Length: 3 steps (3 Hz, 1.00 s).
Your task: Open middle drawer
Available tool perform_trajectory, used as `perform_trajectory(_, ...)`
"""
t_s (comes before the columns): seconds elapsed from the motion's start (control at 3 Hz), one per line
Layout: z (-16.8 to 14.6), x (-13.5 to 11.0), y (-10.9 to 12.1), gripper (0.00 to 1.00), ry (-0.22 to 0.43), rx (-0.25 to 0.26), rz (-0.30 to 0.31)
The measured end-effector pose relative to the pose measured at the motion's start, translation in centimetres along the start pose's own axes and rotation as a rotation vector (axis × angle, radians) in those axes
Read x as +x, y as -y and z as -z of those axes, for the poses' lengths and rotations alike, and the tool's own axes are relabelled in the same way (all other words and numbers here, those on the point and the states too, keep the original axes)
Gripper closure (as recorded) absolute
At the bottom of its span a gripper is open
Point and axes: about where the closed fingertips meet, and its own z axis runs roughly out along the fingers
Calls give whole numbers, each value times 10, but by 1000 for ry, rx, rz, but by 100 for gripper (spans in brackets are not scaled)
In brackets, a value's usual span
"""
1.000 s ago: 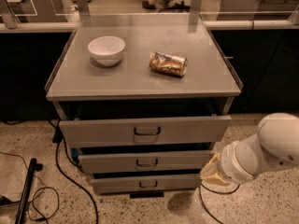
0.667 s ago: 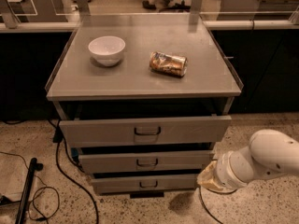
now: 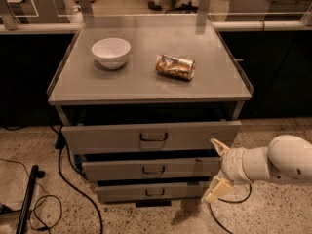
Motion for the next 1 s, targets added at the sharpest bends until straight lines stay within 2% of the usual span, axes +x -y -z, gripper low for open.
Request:
perform_trajectory(0.33, 0, 0, 0, 0, 0, 0, -1)
perform_trajectory(0.67, -26, 8, -8, 0, -2, -40, -15)
perform_trajectory(1.0, -68, 36, -26, 0, -8, -95, -67)
